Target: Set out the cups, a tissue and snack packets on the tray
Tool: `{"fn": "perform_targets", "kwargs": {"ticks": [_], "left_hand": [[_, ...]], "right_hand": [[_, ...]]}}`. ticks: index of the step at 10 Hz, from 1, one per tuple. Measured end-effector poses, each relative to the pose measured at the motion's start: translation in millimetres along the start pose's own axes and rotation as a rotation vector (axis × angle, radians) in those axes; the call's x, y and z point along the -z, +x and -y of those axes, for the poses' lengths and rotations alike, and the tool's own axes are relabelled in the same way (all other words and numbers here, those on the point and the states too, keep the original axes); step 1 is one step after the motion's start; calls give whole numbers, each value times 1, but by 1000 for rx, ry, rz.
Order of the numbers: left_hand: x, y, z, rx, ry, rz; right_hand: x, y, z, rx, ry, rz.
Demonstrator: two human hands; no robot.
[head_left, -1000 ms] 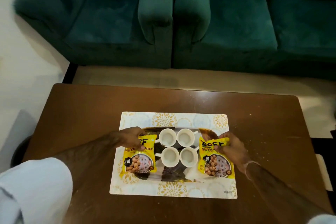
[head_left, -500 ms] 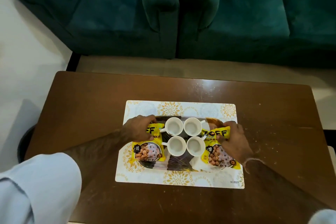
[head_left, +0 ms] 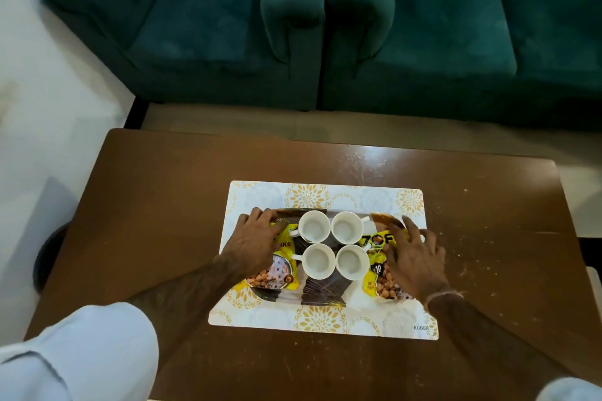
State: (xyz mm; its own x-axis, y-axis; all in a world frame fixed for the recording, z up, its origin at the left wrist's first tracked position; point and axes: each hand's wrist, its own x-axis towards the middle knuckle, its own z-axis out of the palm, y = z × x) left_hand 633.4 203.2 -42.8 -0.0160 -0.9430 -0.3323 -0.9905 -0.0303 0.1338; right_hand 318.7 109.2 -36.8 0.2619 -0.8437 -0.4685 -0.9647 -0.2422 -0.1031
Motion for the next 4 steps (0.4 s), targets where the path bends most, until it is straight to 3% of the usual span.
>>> {"fn": "perform_targets", "kwargs": {"ticks": [4], "left_hand": [[48, -4, -6, 75, -97, 233]], "right_hand": [[67, -2, 9, 65, 19, 86]]}}
